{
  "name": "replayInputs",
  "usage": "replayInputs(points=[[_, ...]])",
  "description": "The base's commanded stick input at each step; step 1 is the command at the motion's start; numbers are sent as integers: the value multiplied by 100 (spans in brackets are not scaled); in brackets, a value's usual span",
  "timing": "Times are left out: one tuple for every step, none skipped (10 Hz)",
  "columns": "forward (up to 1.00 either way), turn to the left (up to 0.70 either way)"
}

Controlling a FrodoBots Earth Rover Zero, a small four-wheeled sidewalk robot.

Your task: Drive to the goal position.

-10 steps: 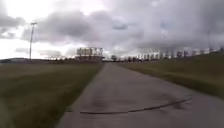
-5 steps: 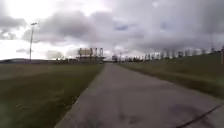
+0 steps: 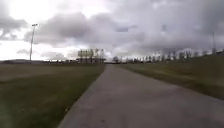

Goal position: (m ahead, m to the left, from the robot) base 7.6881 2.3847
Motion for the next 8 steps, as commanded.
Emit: replayInputs(points=[[100,1],[100,1],[100,1],[100,1],[100,1],[100,1],[100,1],[100,1]])
